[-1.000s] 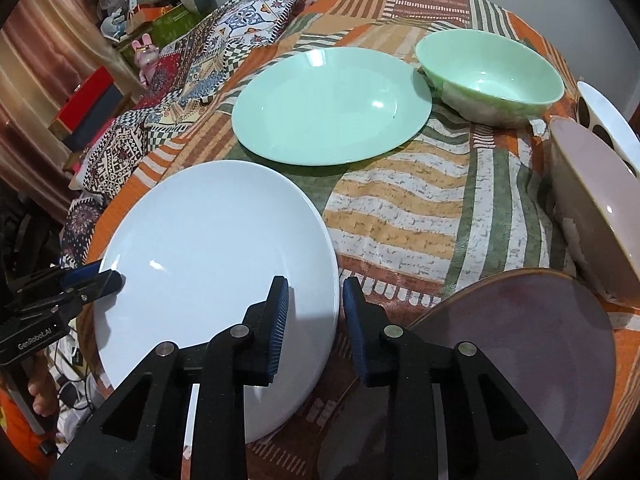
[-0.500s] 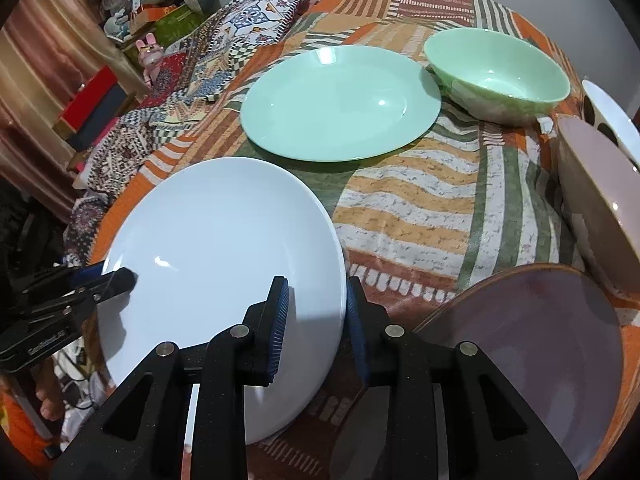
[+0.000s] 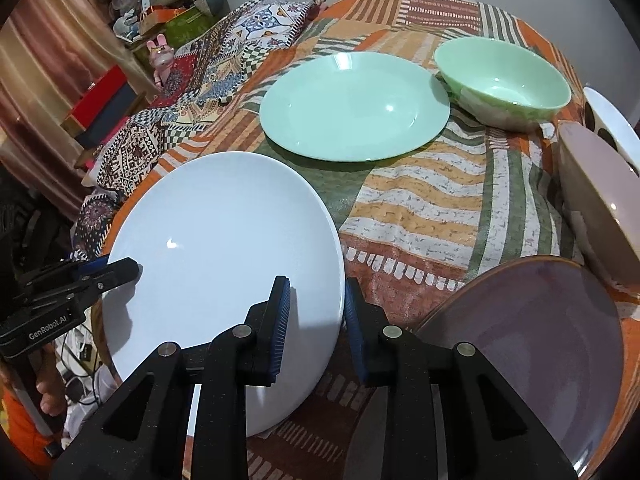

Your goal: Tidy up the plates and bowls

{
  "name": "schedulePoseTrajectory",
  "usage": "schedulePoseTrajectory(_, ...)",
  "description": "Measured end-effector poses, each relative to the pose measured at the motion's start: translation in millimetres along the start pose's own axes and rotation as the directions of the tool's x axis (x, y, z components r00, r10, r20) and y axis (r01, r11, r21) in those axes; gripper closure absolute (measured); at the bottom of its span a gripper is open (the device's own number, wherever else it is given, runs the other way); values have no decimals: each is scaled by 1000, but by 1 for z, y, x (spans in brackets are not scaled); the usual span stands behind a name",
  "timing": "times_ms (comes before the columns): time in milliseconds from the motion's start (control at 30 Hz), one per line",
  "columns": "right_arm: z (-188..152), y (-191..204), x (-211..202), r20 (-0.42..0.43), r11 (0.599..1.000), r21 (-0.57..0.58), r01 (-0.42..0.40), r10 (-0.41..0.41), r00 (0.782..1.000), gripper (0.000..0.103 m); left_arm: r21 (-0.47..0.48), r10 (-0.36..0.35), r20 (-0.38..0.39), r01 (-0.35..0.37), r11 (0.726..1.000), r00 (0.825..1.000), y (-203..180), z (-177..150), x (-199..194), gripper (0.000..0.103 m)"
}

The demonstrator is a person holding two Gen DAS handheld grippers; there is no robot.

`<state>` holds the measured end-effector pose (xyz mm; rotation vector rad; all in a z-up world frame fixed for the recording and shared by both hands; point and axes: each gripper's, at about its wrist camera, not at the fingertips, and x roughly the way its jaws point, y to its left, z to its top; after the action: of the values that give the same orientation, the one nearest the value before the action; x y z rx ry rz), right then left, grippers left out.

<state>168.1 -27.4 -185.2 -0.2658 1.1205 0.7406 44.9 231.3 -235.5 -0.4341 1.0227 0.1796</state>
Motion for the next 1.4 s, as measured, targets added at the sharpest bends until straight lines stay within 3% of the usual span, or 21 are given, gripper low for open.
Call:
schedulePoseTrajectory(700,-2,-2,-48,135,1000,15,-28,25,991,78,13,-4,92,2,1000,996,-25,6,-45,77)
schedulePoseTrajectory(1400,-33,-45,-106,258,995,93,-26,1,966,78,150,-22,150,-1,989,988,-105,7,-76,77)
